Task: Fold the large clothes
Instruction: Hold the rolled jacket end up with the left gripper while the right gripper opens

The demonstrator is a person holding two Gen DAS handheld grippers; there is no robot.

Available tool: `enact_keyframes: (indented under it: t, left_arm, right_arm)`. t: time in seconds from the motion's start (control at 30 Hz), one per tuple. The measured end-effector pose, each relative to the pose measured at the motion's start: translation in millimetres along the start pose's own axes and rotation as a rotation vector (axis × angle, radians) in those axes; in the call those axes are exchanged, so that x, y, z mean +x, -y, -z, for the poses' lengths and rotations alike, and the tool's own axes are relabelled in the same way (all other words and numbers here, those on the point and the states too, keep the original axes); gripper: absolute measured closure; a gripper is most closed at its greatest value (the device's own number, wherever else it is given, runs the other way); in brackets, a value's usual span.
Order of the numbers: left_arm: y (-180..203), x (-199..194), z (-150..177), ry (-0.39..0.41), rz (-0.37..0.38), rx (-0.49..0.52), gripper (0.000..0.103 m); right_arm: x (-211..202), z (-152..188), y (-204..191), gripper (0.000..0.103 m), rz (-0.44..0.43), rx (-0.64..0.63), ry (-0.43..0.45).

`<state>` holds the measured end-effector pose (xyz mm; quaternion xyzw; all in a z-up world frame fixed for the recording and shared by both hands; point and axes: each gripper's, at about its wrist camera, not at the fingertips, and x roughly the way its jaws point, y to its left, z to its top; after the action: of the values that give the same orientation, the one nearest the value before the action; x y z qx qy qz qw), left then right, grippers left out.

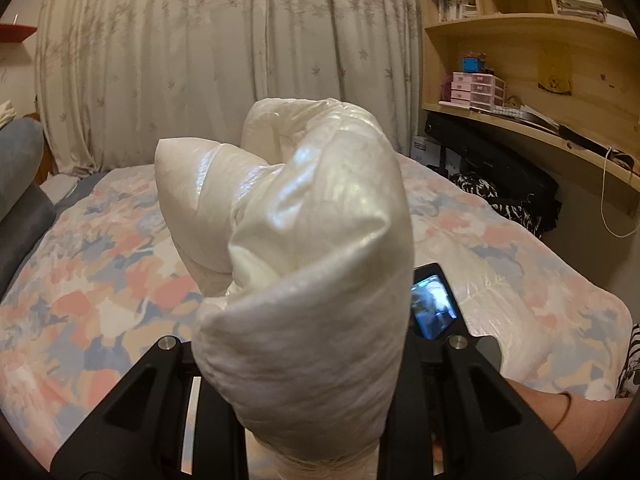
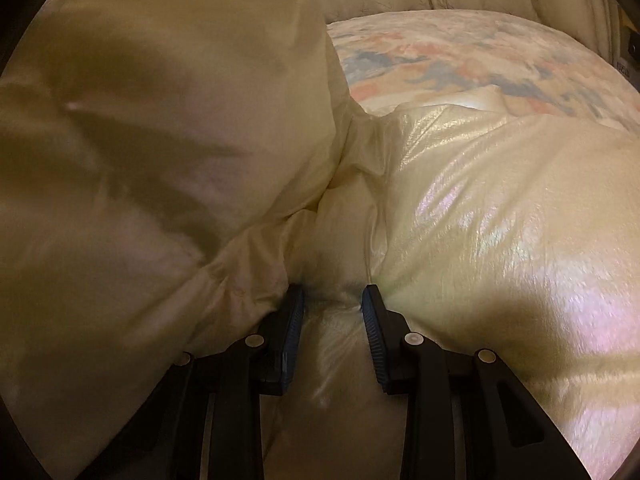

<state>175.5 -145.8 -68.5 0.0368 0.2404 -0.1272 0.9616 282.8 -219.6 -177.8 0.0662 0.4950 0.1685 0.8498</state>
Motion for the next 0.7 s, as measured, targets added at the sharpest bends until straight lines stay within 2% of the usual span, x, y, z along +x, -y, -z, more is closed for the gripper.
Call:
enact_keyframes:
  t: [0.07, 0.13, 0.27, 0.43, 0.53, 0.63, 0.7]
  left_arm:
    - [12, 1, -4, -0.001, 0.001, 0.021, 0.08]
    - [24, 2, -7, -0.008, 0.0, 0.04, 0.08]
    - [54, 11, -11, -0.023, 0.004, 0.076, 0.08]
    - [104, 28, -12, -0.047, 0.016, 0.145, 0.08]
    - [136, 42, -5, -0.074, 0.029, 0.201, 0.08]
    - [173, 62, 8, -0.114, 0.046, 0.265, 0.08]
    - [199, 73, 20, -0.132, 0.048, 0.321, 0.08]
  right_arm:
    - [-20, 2, 11, 0.071, -0.004, 0.028, 0.012]
    - [-47, 4, 18, 0.071, 0.028, 0.032, 0.044]
    - [-104, 14, 36, 0.067, 0.187, 0.032, 0.108]
    - [-173, 31, 68, 0.064, 0.428, 0.063, 0.192]
    - [-202, 46, 87, 0.055, 0.524, 0.082, 0.223]
    - [-231, 62, 104, 0.054, 0.625, 0.096, 0.239]
    - [-245, 70, 111, 0.054, 0.663, 0.109, 0.246]
